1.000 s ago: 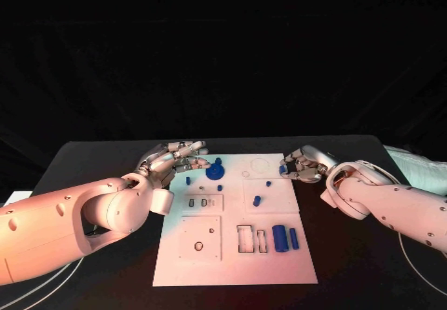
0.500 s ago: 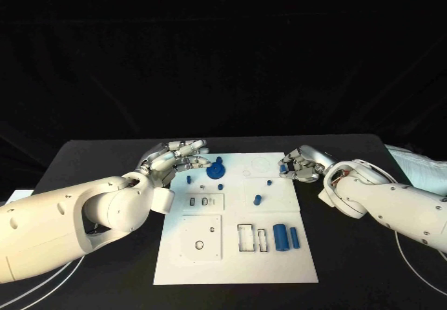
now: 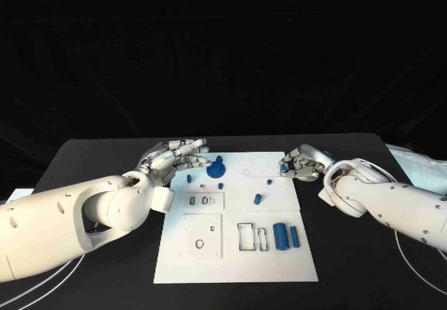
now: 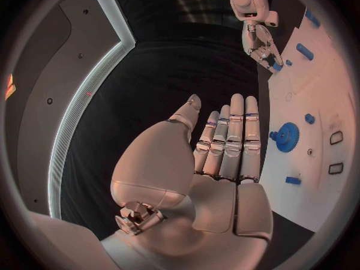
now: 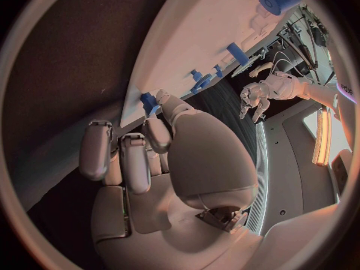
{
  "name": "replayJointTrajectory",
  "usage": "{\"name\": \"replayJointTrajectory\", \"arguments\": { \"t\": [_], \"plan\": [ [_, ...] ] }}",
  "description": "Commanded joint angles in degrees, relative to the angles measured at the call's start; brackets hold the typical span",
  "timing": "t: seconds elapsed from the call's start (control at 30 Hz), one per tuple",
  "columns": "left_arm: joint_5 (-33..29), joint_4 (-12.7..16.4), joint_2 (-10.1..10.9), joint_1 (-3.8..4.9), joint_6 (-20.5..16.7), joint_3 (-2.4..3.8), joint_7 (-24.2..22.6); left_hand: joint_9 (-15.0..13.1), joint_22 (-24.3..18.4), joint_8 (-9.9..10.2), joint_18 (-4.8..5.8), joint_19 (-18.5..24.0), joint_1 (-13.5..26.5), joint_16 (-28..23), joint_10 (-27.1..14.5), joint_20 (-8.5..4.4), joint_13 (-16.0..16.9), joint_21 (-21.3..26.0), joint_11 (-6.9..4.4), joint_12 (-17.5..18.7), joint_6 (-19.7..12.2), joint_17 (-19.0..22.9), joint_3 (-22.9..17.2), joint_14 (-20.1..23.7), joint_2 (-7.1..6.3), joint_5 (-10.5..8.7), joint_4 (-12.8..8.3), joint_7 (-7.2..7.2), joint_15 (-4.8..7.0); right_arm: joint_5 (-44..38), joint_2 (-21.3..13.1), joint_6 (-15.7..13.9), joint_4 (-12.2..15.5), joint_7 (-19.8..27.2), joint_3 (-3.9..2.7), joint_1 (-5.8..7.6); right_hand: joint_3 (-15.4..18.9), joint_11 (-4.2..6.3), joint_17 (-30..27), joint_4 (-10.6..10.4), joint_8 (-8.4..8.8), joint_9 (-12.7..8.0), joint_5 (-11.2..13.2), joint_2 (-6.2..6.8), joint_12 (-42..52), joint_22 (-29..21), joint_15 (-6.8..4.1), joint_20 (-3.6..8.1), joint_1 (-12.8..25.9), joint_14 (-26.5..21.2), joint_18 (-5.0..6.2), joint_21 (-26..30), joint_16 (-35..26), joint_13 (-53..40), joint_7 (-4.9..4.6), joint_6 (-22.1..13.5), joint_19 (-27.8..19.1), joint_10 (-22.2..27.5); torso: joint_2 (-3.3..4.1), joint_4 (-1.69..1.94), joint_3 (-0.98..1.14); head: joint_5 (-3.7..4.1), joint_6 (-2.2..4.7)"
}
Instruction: Assemble the parts on the task board
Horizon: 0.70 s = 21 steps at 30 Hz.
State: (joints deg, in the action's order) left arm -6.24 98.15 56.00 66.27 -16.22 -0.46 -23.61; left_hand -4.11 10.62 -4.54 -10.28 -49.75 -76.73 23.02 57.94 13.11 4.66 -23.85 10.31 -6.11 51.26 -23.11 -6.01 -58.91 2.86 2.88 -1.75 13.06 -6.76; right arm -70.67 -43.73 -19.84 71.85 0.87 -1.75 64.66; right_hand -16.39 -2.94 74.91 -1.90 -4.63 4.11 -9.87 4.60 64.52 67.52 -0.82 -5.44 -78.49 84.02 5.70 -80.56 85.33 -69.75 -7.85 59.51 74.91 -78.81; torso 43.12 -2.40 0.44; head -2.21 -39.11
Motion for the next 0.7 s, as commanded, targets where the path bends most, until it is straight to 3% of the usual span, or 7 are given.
{"name": "replayJointTrajectory", "arguments": {
  "t": [0.03,0.7],
  "plan": [
    [-0.1,0.3,0.0,0.03,1.1,0.03,-0.3,-0.1,-0.1,0.3,-0.12,0.4,0.0,-0.4,-0.2,-0.02,-0.1,0.2,-0.14,-0.3,-0.2,0.0,0.1,0.4,0.46,0.08,-0.3,0.59,-0.04,-1.0,0.1,0.6,-0.2,-0.5,-0.01,-0.03,-0.3,0.22,7.0,-0.1,-0.35,0.1,0.4,-0.66,0.2,0.1,-0.4,0.15,-0.1,4.3,-1.15,-0.3,0.2,-0.1,-0.03,0.5,0.5,-0.3,0.0,0.0,0.03,0.04,-0.04],
    [-0.1,0.5,0.1,0.03,1.0,0.03,-0.2,-0.1,-0.1,0.3,-0.12,0.4,0.0,-0.4,-0.2,-0.02,-0.1,0.2,-0.14,-0.3,-0.2,0.0,0.1,0.4,0.46,0.08,-0.3,0.59,-0.04,-3.7,0.4,1.6,-1.1,-1.8,-0.01,-0.02,0.3,0.06,6.7,0.1,0.51,-0.2,1.2,0.43,-0.5,0.2,-0.35,0.21,0.9,4.2,-1.17,-0.3,0.0,0.4,-0.27,-0.3,0.5,0.0,0.03,0.0,0.09,0.07,-0.24]
  ]
}}
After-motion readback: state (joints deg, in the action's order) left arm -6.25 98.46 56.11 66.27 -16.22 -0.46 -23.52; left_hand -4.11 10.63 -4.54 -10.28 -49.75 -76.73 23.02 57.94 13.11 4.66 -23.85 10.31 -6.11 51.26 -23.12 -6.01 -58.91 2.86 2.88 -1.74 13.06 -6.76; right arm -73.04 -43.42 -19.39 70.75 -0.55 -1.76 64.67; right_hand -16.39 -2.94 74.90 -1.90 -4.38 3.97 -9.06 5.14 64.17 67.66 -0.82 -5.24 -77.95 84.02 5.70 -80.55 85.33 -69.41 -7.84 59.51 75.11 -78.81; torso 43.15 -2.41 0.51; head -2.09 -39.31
